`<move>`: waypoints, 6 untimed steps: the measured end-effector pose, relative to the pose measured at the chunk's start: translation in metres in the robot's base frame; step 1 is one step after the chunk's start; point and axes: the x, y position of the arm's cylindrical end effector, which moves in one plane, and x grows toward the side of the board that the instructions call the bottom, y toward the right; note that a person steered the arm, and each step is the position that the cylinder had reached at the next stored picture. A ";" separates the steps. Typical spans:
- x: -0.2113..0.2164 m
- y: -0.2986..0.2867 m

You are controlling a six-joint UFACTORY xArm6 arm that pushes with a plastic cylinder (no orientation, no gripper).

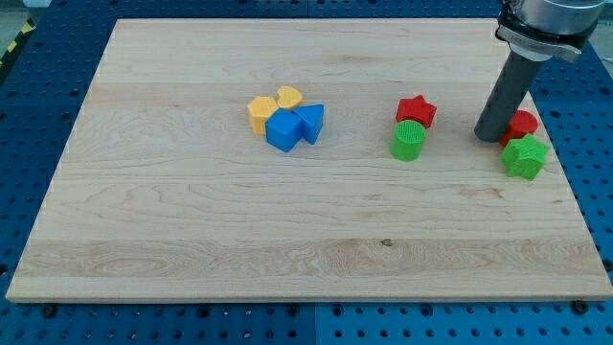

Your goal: Separate the red star from the green circle

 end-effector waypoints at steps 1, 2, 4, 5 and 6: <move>0.003 -0.022; 0.008 -0.045; -0.023 -0.115; -0.024 -0.124; -0.028 -0.163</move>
